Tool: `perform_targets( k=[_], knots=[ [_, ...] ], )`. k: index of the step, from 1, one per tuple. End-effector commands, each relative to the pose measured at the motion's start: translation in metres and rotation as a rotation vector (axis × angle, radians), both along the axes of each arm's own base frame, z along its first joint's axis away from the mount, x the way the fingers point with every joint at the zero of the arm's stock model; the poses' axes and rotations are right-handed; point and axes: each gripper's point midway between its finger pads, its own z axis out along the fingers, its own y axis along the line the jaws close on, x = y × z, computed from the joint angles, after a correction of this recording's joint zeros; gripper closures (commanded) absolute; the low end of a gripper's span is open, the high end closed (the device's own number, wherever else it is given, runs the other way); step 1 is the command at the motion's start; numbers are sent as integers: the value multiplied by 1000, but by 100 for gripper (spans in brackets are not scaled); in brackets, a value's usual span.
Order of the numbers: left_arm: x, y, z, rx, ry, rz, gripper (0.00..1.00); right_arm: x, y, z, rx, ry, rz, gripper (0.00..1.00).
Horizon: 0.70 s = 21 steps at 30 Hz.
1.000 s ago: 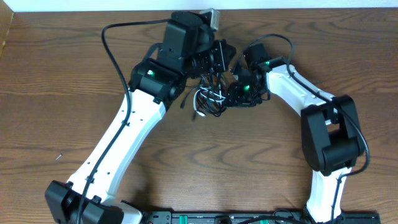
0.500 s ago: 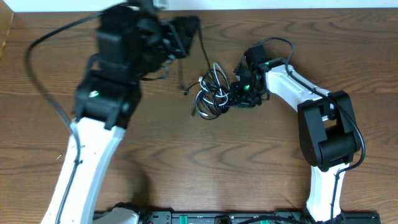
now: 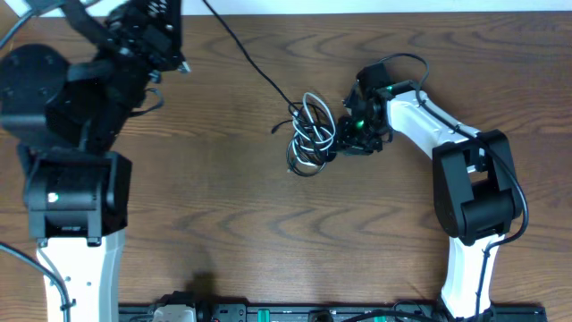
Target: Untangle cables
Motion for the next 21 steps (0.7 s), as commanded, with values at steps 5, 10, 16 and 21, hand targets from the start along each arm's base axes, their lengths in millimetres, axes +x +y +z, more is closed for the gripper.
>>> perform_targets(
  k=[5,10,16,21],
  knots=[
    [-2,49,15,-10,-19,153,92,5,-55,-18,-114,38,-69,68],
    [17,62,-50,24,222,182,92,0,-64,-6,-62,14,28,73],
    [30,39,-147,180,535,79,92,3,-57,52,7,-130,111,74],
    [32,8,-206,307,702,-56,92,4,-56,115,23,-284,113,67]
  ],
)
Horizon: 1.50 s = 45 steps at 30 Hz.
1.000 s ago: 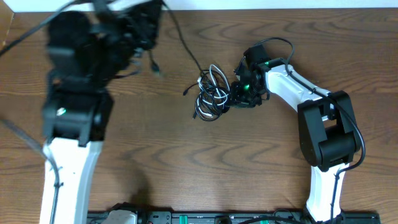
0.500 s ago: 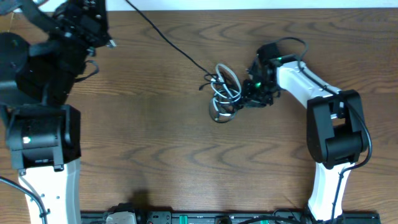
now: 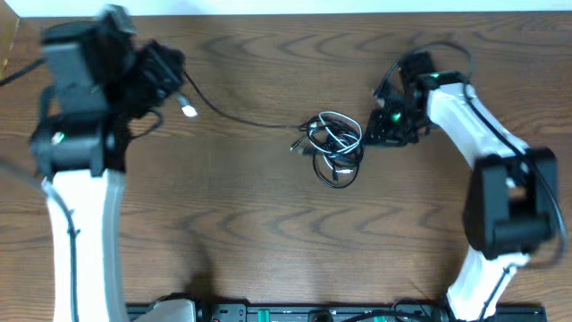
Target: Untangle cables
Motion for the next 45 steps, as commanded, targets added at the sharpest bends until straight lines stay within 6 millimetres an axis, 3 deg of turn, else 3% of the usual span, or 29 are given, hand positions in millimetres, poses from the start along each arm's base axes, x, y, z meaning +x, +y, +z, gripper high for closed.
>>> perform_targets(
  k=[1,3,5,8,10,14,19,26,29,32,34,38,45],
  knots=[
    [0,-21,-21,103,35,-144,91,1,2,57,28,-163,37,60],
    [-2,-30,-39,120,93,-191,84,0,2,71,33,-199,36,53],
    [-3,-40,-57,135,149,-235,69,-1,1,78,36,-219,36,47],
    [-3,-49,-78,139,217,-272,40,-1,2,76,37,-207,30,44],
    [-3,-56,-88,142,246,-292,31,-1,2,71,35,-193,32,42],
    [-2,-70,-100,167,261,-355,28,-3,11,62,37,-187,88,40],
    [-3,-88,-110,213,249,-449,28,-9,39,46,66,-208,262,40],
    [1,-88,-119,212,268,-450,28,-9,78,-4,50,-198,419,42],
    [1,-88,-119,212,269,-450,28,-9,84,-26,46,-170,432,54],
    [1,-89,-120,211,270,-450,28,-9,86,-29,58,-159,423,85],
    [1,-90,-120,211,272,-453,28,-7,86,-24,62,-162,398,99],
    [0,-97,-126,210,285,-471,28,-7,87,3,124,-193,378,99],
    [-8,-140,-125,105,252,-632,28,-12,91,83,363,-306,379,99]
  ],
)
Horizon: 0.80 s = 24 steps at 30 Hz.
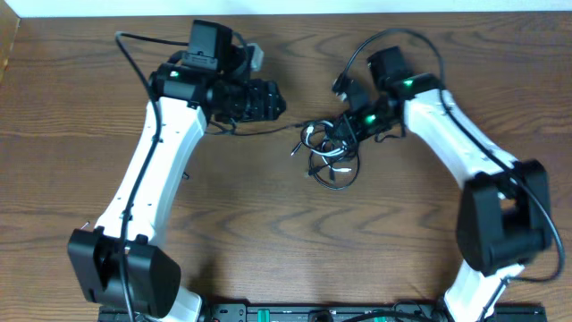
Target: Untangle cables
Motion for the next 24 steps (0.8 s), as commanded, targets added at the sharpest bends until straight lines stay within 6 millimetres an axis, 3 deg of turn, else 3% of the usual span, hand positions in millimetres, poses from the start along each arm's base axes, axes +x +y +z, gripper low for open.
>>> perform_targets(
  k=[1,5,15,24],
  knots=[
    [-3,-29,8,-102,-14,-116,28,-7,5,61,200,-44,26,99],
    [-2,-45,9,-132,-36,-163,28,-13,-1,75,242,-32,21,99],
    [-9,-71,9,-91,-159,-355,25,-22,-1,78,271,8,35,99],
    [-12,-83,-26,-39,-165,-499,25,-25,0,80,286,23,40,99]
  ],
)
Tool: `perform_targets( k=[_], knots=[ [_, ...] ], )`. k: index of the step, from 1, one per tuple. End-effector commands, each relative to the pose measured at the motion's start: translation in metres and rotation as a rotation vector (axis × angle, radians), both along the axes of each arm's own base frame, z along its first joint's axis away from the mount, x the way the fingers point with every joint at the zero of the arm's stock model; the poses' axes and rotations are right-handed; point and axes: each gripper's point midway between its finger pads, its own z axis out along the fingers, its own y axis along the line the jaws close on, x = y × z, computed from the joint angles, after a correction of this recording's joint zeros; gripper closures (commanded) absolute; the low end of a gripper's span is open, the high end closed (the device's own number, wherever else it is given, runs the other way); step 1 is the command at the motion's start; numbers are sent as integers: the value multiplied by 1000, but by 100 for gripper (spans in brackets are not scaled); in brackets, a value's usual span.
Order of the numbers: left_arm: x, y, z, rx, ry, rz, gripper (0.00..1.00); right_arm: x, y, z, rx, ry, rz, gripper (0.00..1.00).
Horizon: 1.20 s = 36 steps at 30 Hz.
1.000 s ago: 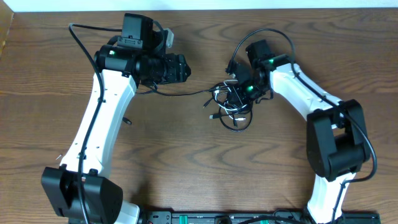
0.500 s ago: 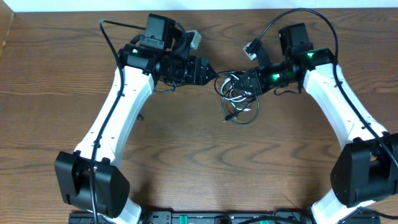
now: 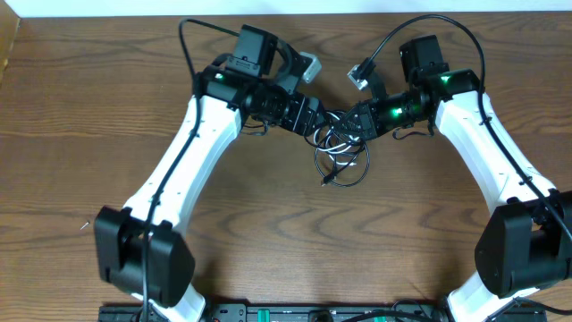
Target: Untangle cables
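Note:
A tangle of thin black and grey cables (image 3: pixel 341 156) lies at the middle of the wooden table, with loops spreading toward the front. My left gripper (image 3: pixel 315 122) reaches in from the left and its dark fingertips touch the tangle's upper left edge; its jaws are too dark to read. My right gripper (image 3: pixel 357 122) comes in from the right and is shut on strands at the top of the tangle. The two grippers nearly meet above the bundle. Where the cable ends run is hidden under the fingers.
The brown wooden table (image 3: pixel 268 241) fills the view, with its far edge at the top. A dark equipment rail (image 3: pixel 295 313) runs along the front edge. Both arms' own wiring loops arch above their wrists near the far edge.
My left gripper has moved right, from a little left of the tangle to touching its upper left edge. The right gripper has shifted slightly right and stays on the tangle's top.
At first my right gripper held the tangle at mid-table while the left arm was at the far left with a long cable leading to the bundle. Then the cable ran straighter toward the left gripper. Later the left gripper was nearer the tangle, and now it meets it.

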Motion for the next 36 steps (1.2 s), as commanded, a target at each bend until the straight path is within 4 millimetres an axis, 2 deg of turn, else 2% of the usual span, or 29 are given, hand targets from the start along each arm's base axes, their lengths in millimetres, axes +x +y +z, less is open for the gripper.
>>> perform_targets(
  k=[1,4,6,8,9,11,16,22,26,29,32,36],
  knots=[
    [3,-4,-19,20,-15,-73,25,-4,5,12,60,-11,31,99],
    [8,-6,-29,24,-9,-74,26,-5,5,12,61,-2,31,99],
    [13,-8,-36,24,-9,-74,38,-7,5,12,63,3,32,99],
    [17,-9,-43,25,-6,-74,55,-8,6,14,77,2,42,99],
    [18,-10,-46,26,-4,-74,70,-9,7,15,85,2,47,99],
    [22,-8,-55,42,8,-56,92,-9,6,18,107,9,46,99],
    [36,13,-73,166,26,83,93,-4,-9,30,160,8,14,99],
    [42,23,-75,204,24,138,92,1,-44,86,382,-81,-17,99],
    [43,25,-75,202,30,151,92,4,-75,112,421,-154,-81,99],
    [43,25,-75,201,29,150,93,7,-95,116,367,-177,-154,99],
    [43,25,-75,201,31,153,92,17,-124,103,217,-155,-309,99],
    [45,29,-75,203,34,164,92,28,-198,76,-129,-75,-698,99]
  ],
)
